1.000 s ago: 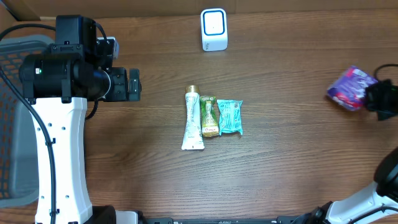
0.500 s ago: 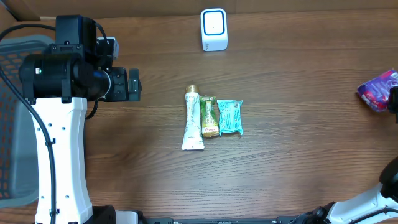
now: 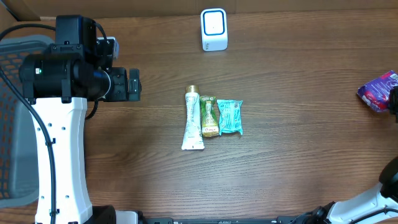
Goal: Scan the item barcode
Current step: 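Carry the purple package right and drop it at the table's right edge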
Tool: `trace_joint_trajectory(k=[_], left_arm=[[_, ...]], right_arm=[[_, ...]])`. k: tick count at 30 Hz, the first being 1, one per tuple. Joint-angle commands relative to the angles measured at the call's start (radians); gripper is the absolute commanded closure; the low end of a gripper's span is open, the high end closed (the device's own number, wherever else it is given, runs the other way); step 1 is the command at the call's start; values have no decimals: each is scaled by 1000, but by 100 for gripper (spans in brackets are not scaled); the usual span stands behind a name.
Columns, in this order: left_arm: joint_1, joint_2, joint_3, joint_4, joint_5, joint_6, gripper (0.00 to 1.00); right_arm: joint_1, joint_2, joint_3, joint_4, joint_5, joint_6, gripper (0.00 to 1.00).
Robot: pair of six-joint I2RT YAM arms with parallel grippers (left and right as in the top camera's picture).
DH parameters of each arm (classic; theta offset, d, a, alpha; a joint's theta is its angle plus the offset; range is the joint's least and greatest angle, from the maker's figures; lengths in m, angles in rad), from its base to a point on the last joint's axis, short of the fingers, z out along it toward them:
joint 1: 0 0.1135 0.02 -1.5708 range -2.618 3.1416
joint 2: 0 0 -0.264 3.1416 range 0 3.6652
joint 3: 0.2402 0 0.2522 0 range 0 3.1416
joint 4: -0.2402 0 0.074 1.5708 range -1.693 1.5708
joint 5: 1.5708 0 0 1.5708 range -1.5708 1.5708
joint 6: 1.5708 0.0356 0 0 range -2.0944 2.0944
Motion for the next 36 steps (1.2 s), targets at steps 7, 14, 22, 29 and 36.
trace_joint_trajectory(k=[7,14,22,29,36], left_arm=[[4,8,3,2,6,22,1],[4,8,3,2,6,22,1],[4,8,3,2,6,22,0],[4,8,3,2,6,22,0],[4,8,3,2,6,22,0]], right_arm=[[10,-11,9,-27,8,-23,91],[34,-11,8,-55,18,-31,67],[40,-33,74,-191,5,-134,24],[145,-116,266,-385,-86,-349,0],[388,-115,293,-466,-358,-496,0]])
